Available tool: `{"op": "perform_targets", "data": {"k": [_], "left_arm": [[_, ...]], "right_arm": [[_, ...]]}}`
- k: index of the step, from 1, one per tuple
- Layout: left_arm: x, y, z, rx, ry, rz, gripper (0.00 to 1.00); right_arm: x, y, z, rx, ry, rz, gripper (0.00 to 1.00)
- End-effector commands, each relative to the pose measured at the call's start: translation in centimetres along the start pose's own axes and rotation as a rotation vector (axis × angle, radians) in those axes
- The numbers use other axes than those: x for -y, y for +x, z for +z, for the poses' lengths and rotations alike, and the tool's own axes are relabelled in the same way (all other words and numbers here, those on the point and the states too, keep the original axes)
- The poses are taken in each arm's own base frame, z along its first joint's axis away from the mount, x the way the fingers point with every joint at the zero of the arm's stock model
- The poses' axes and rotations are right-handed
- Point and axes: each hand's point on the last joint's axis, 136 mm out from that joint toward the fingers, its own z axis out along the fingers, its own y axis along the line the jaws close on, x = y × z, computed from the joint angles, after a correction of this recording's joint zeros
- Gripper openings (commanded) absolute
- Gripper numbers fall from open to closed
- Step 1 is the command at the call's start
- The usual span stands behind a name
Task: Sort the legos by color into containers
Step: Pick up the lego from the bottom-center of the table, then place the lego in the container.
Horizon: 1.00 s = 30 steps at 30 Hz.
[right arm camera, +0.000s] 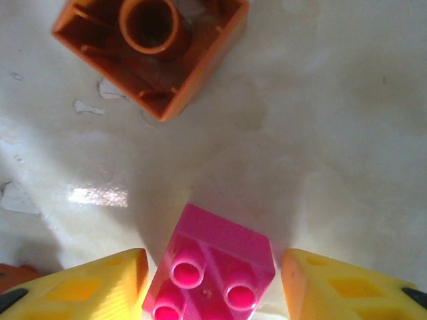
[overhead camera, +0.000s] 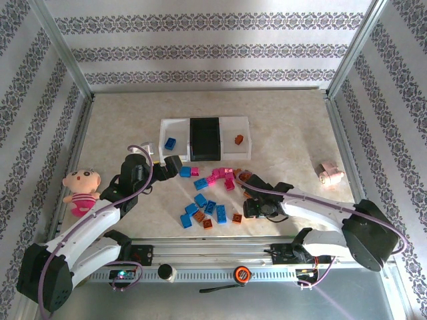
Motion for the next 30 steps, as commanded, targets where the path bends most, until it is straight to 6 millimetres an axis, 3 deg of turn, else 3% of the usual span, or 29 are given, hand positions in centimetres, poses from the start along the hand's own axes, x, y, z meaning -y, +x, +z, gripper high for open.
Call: {"op": "perform_targets", "data": {"k": [1, 9, 13, 17, 20, 26, 30], "left_arm": [[0.1, -0.3, -0.1, 0.027, 0.003, 0.011, 1.00], [-0.1, -0.2, -0.1, 0.020, -0.007, 0.015, 1.00], [0.1, -0.6, -0.4, 0.027, -0.011, 0.024, 1.00], [0.1, -0.8, -0.9, 0.039, -0.015, 0.036, 1.00], [-0.1, -0.7, -1.1, 0.038, -0.024, 0.024, 1.00], [-0.3, -0.2, -1.6, 0.034, -0.015, 0.010, 1.00], [-0.6, 0.6, -1.8, 0.000, -0.028, 0.012, 1.00]], "right_arm": [[-0.2, -0.5, 0.3, 0.017, 0.011, -0.011, 0.51], [-0.8, -1.4, -1.1, 0.077, -0.025, -0.045, 0.32], [-2.4, -3.8, -4.4, 0.183, -0.093, -0.104, 0.28], [-6.3, -8.5, -8.5, 0.320, -0.206, -0.187, 0.27], [-9.8, -12.9, -9.9, 0.400, -0.272, -0.229, 0.26], [-15.3, -21.6, -8.6, 0.452, -0.288, -0.273, 0.27], [-16.4, -26.1, -6.3, 0.466, -0.205, -0.257, 0.27]]}}
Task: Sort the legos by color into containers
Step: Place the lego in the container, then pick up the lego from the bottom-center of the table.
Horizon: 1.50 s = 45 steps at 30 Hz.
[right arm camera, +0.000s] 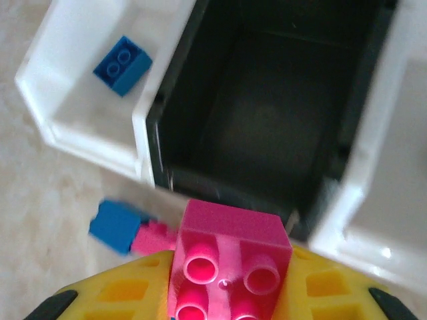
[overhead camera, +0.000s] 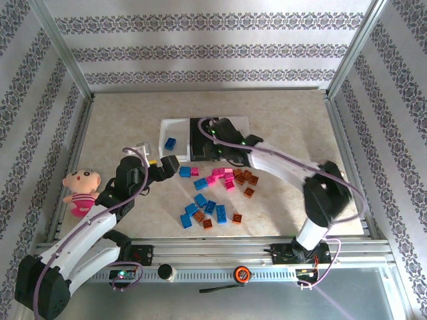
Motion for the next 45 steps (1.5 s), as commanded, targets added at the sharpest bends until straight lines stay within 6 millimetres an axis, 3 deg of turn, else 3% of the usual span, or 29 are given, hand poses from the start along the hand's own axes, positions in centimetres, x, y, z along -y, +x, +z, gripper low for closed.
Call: {"op": "perform_targets", "data": {"k": [1, 7, 12, 15, 20, 23, 26, 30, 34, 39, 42, 45], "left_arm": [[-0.9, 1.6, -0.3, -0.057, -0.035, 0.006, 1.00], [-1.4, 2.4, -0.8, -0.078, -0.042, 0.002, 1.00], [-1.1, 2.7, -1.0, -0.091, -0.024, 0.005, 1.00], [-1.0, 2.7, -1.1, -0.100, -0.027, 0.013, 1.00], [-0.9, 2.5, -1.2, -0.095, -0.023, 0.014, 1.00], [-0.7, 2.3, -1.2, -0.083, -0.013, 0.011, 1.00], [-0.6, 2.2, -1.0, -0.072, 0.000, 0.008, 1.00], [-0.5, 2.2, -0.8, -0.058, 0.016, 0.006, 1.00], [-0.7, 2.3, -0.4, -0.062, 0.010, 0.007, 1.00], [-1.0, 2.7, 0.0, -0.077, -0.002, 0.005, 1.00], [-1.2, 3.0, 0.3, -0.087, -0.008, 0.002, 1.00], [-1.2, 3.2, 0.5, -0.091, -0.002, -0.008, 1.00]], "right_arm": [[0.7, -2.7, 2.4, 0.030, 0.059, -0.033, 0.27], [2.5, -5.4, 5.3, 0.050, 0.134, 0.019, 0.32], [2.7, -6.6, 6.2, 0.063, 0.126, 0.046, 0.55], [2.4, -7.4, 5.3, 0.086, 0.114, 0.048, 0.61], [1.5, -7.2, 1.7, 0.137, 0.079, 0.034, 0.65], [1.2, -5.2, -1.0, 0.145, 0.056, 0.019, 0.66], [1.2, -1.8, -3.5, 0.139, 0.040, 0.004, 0.68], [2.7, 4.4, -5.6, 0.085, 0.060, 0.001, 0.69], [4.8, 11.4, -6.8, -0.010, 0.090, 0.027, 0.69], [5.1, 19.5, -8.0, -0.199, 0.058, -0.009, 0.69], [5.2, 22.8, -8.8, -0.282, 0.051, 0.000, 0.69], [4.6, 24.3, -9.2, -0.300, 0.020, 0.033, 0.70]]}}
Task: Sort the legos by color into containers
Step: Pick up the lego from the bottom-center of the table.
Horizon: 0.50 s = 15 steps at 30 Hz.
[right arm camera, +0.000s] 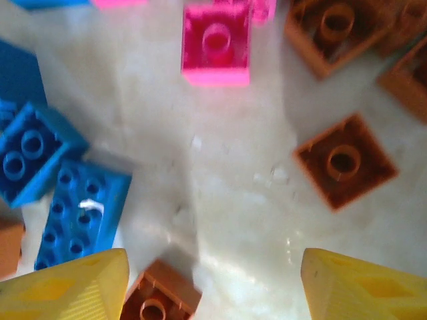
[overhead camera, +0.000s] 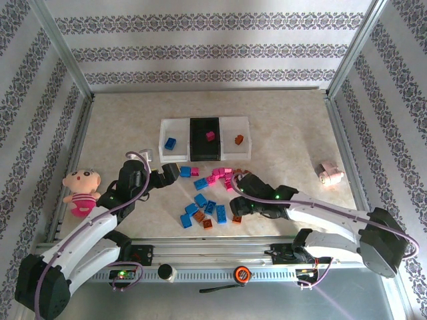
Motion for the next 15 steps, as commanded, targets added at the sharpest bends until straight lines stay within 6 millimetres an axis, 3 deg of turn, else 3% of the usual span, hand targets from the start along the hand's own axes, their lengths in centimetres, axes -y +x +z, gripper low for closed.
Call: {"op": "perform_targets", "data": {"k": [1, 9, 15], "left_arm": [[0.5, 0.0, 0.3, 0.013, 0.036, -0.002, 1.00], [0.4, 0.3, 0.8, -0.001, 0.035, -0.012, 1.00], [0.0, 0.5, 0.6, -0.001, 0.020, -0.006, 1.00]], "right_arm": [[-0.7, 2.5, -0.1, -0.060, -0.038, 0.057, 0.70], [-2.9, 2.7, 1.7, -0.086, -0.036, -0.008, 0.73], [-2.9, 2.6, 2.8, -0.097, 0.004, -0.040, 0.71]]}}
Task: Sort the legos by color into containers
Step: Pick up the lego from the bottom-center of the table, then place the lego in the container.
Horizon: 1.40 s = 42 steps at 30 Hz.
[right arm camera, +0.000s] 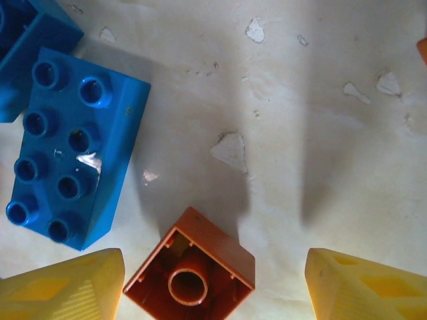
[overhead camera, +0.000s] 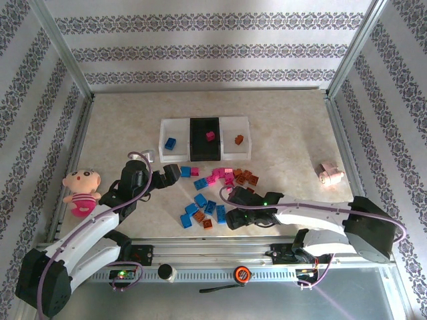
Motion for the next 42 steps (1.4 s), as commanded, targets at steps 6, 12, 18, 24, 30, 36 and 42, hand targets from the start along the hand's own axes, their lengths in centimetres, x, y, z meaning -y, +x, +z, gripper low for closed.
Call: {"op": "perform_targets", "data": {"k": [6, 12, 18, 24, 30, 36, 42], "left_arm": [[0.4, -0.2, -0.1, 0.020, 0.023, 0.008, 1.00], [0.5, -0.3, -0.1, 0.023, 0.024, 0.012, 1.00], [0.7, -0.4, -0.2, 0.022, 0.031, 0.022, 1.00], [0.9, -0.8, -0.3, 0.023, 0.023, 0.028, 1.00], [1.0, -0.9, -0.5, 0.021, 0.020, 0.017, 1.00], [0.8, -1.0, -1.0, 0.019, 0.001, 0.033, 1.00], [0.7, -0.9, -1.0, 0.006, -0.012, 0.047, 1.00]], "right_arm": [[0.2, -0.8, 0.7, 0.011, 0.057, -0.001, 0.58], [1.1, -0.8, 0.1, 0.032, 0.083, 0.009, 0.39], [1.1, -2.9, -2.5, 0.129, 0.050, 0.013, 0.30], [2.7, -11.4, -7.8, 0.345, 0.044, 0.057, 0.27], [6.4, -21.8, -8.9, 0.500, 0.078, 0.159, 0.26], [9.3, -28.5, -5.6, 0.472, 0.131, 0.206, 0.26], [10.8, -31.3, -3.2, 0.443, 0.176, 0.244, 0.40]]}}
